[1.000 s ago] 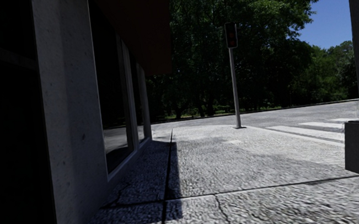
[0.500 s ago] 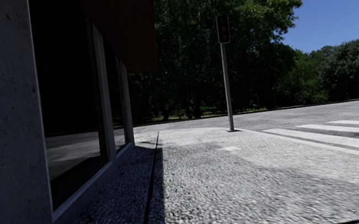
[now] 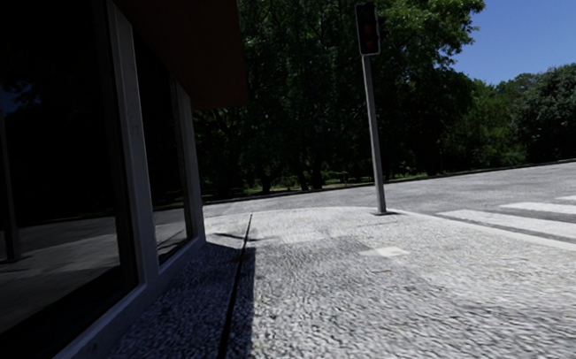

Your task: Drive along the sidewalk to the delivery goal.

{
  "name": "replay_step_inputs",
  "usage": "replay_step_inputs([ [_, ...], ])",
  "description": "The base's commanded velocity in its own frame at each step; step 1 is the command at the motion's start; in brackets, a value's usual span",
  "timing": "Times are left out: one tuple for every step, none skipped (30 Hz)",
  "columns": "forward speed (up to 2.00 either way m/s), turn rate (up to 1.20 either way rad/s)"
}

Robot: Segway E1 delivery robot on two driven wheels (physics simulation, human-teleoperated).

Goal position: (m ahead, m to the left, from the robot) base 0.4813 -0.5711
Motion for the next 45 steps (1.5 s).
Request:
replay_step_inputs([
  [1.5,0.0],
  [1.5,0.0],
  [1.5,0.0],
  [1.5,0.0],
  [1.5,0.0],
  [1.5,0.0],
  [1.5,0.0],
  [1.5,0.0],
  [1.5,0.0],
  [1.5,0.0],
  [1.5,0.0],
  [1.5,0.0],
  [1.5,0.0],
  [1.5,0.0],
  [1.5,0.0],
  [1.45,0.0],
  [1.05,0.0],
  [0.24,0.0],
  [0.0,0.0],
  [0.0,0.0],
  [0.0,0.0],
  [0.0,0.0],
  [0.0,0.0],
  [0.0,0.0],
  [0.0,0.0],
  [0.0,0.0],
  [0.0,0.0],
  [0.0,0.0],
  [0.0,0.0],
  [0.0,0.0],
  [0.0,0.0],
  [0.0,0.0],
  [0.0,0.0],
  [0.0,0.0],
  [0.0,0.0],
  [0.0,0.0],
  [0.0,0.0],
  [0.0,0.0],
  [0.0,0.0],
  [0.0,0.0],
  [0.0,0.0],
  [0.0,0.0],
  [0.0,0.0],
  [0.0,0.0],
  [0.0,0.0],
])
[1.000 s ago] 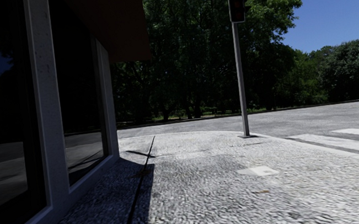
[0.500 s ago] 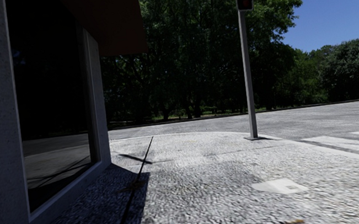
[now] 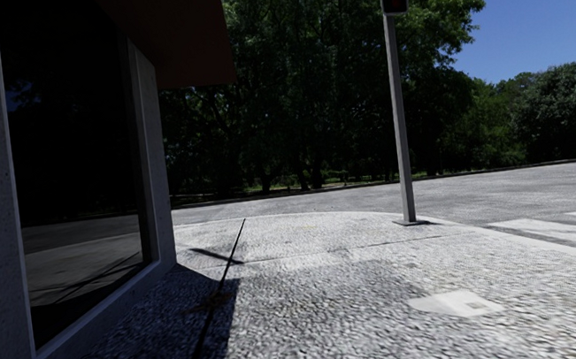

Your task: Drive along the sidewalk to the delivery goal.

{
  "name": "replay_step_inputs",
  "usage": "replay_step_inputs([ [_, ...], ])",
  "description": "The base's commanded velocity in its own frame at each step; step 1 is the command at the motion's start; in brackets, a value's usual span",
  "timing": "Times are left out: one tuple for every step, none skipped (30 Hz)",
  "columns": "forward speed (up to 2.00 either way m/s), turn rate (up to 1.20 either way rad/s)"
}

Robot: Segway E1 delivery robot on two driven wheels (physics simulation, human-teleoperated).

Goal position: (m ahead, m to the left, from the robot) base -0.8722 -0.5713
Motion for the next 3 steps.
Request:
replay_step_inputs([
  [0.0,0.0],
  [0.0,0.0],
  [0.0,0.0],
])
